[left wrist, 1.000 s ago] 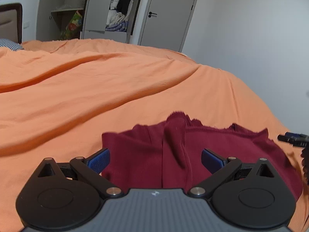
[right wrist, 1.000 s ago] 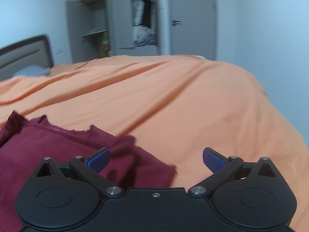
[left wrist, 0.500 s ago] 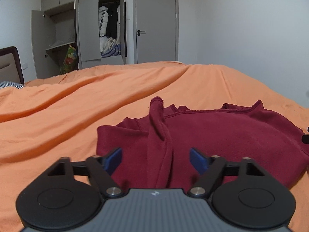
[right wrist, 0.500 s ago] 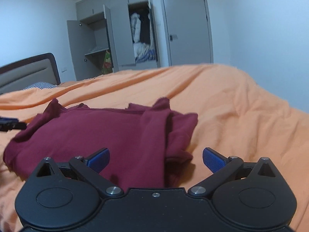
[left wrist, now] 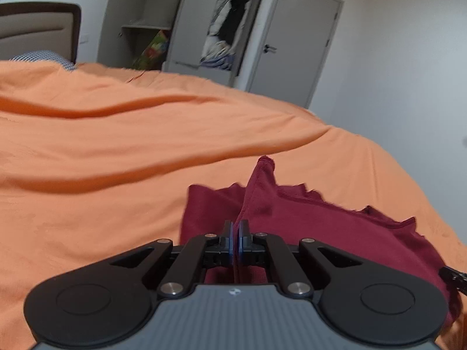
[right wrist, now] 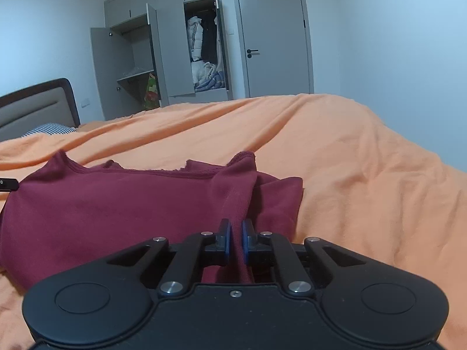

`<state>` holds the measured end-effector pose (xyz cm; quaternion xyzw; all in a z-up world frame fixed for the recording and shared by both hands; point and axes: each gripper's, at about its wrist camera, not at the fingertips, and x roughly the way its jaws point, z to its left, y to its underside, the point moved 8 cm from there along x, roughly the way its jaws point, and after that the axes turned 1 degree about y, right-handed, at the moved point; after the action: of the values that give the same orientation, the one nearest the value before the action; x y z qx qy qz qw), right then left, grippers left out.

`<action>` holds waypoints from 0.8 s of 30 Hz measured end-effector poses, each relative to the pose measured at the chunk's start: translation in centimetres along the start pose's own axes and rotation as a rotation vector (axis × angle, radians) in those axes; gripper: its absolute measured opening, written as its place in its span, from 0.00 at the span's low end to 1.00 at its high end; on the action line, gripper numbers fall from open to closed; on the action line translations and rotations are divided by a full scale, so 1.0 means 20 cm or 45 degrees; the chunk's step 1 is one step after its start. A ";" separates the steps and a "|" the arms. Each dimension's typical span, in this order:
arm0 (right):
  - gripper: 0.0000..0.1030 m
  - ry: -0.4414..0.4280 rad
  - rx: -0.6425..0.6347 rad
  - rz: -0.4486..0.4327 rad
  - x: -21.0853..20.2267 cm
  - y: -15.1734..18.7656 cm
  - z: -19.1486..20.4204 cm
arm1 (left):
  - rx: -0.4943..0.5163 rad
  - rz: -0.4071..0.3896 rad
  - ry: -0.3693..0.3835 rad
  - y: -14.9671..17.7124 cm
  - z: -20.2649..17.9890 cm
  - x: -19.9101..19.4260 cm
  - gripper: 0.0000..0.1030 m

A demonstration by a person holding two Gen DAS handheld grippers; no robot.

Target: Fold small clothes

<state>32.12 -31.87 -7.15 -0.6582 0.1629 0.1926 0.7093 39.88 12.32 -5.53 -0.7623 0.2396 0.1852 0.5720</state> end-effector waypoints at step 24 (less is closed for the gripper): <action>0.39 -0.015 0.068 0.034 -0.20 0.17 -0.01 | -0.027 0.137 0.108 0.36 -0.01 -0.22 0.53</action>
<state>26.97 -32.11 -8.27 -0.6355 0.1724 0.2016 0.7251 32.19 11.17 -8.74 -0.7616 0.3021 0.1859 0.5424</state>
